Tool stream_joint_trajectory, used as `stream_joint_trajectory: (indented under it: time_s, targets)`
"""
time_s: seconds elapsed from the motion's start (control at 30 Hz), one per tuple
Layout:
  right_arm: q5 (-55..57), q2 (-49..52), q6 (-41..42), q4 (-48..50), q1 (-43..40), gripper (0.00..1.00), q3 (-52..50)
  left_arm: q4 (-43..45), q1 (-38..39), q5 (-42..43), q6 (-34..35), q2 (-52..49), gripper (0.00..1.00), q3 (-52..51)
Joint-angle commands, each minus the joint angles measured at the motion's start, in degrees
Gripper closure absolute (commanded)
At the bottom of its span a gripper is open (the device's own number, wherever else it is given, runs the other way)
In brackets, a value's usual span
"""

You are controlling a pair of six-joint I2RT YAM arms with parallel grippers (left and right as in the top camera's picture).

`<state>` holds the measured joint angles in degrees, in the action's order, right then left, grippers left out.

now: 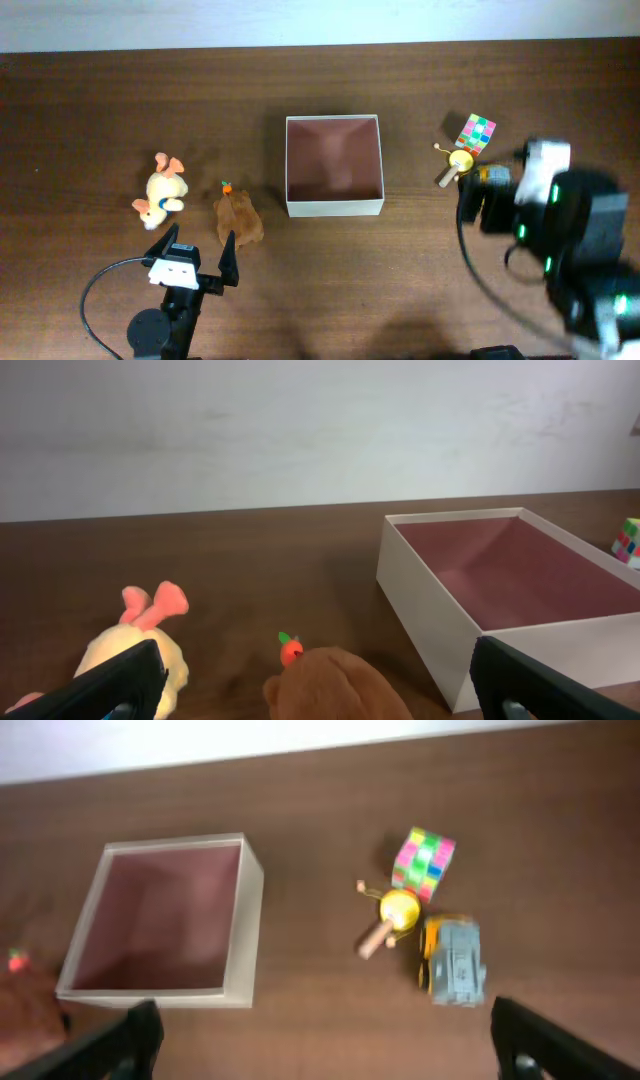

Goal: Pack container
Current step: 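Move the right gripper over the yellow-grey toy truck and descend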

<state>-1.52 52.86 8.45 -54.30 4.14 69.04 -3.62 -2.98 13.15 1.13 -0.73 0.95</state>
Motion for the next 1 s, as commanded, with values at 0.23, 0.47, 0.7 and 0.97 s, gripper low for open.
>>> stream_joint_trajectory:
  time_s: [0.23, 0.47, 0.7, 0.97]
  targets:
    - [3.74, 23.41, -1.16, -10.05, -1.22, 0.01, 17.29, 0.11, -0.17, 0.59, -0.68, 0.44, 0.01, -0.44]
    - [3.76, 27.19, -4.07, -9.03, -10.64, 0.01, 17.35, 0.11, -0.17, 0.59, -0.7, 0.44, 0.01, -0.44]
    - [3.19, 32.3, -8.07, -7.43, -18.36, 0.01, 17.27, 0.11, -0.17, 0.59, -0.7, 0.44, 0.01, -0.44]
    - [-1.29, 44.52, -11.47, -6.88, -18.8, 0.01, 17.27, 0.11, -0.17, 0.59, -0.7, 0.44, 0.01, -0.44]
